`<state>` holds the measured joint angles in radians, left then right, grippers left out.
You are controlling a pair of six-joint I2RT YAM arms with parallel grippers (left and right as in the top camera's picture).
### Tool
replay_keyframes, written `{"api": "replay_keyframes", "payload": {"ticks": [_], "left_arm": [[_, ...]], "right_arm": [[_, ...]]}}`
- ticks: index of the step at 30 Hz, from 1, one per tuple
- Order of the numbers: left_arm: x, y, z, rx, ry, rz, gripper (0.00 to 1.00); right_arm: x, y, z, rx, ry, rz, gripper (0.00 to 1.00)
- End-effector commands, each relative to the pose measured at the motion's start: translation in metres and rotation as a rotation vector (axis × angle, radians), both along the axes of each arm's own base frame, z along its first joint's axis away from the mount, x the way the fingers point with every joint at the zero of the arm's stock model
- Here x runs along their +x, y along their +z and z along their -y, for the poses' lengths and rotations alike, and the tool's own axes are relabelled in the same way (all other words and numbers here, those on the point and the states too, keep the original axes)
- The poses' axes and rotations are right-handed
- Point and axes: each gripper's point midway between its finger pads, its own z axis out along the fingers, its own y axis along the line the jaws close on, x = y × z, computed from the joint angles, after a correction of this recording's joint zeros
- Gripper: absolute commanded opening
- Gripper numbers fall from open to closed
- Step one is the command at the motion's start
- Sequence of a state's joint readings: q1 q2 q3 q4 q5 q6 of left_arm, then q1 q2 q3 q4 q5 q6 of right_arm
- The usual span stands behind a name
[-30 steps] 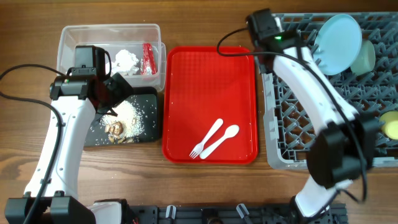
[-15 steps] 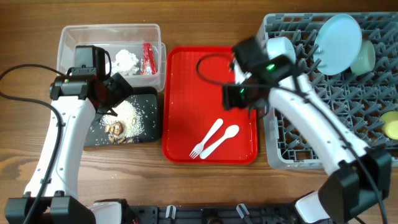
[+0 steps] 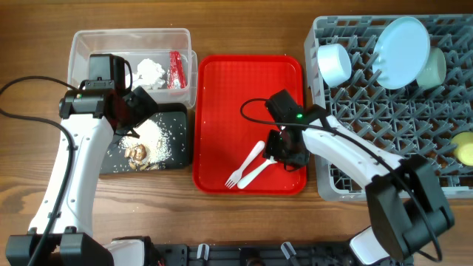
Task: Sort waste into correct bins and load items into the dishwasher rack
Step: 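Grasp the white spoon on the red tray with right gripper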
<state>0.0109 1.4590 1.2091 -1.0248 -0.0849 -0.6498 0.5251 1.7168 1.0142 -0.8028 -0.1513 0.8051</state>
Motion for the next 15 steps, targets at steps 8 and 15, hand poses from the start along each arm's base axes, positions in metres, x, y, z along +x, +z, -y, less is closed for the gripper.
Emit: {"api": "replay_keyframes", "payload": {"ticks": [8, 15], "left_arm": [[0.001, 0.003, -0.004, 0.006, 0.022, 0.011, 1.0], [0.001, 0.003, -0.004, 0.006, 0.022, 0.011, 1.0]], "right_arm": [[0.001, -0.037, 0.003, -0.058, -0.028, -0.045, 0.56], [0.007, -0.038, 0.009, -0.089, -0.03, -0.017, 0.39]]}}
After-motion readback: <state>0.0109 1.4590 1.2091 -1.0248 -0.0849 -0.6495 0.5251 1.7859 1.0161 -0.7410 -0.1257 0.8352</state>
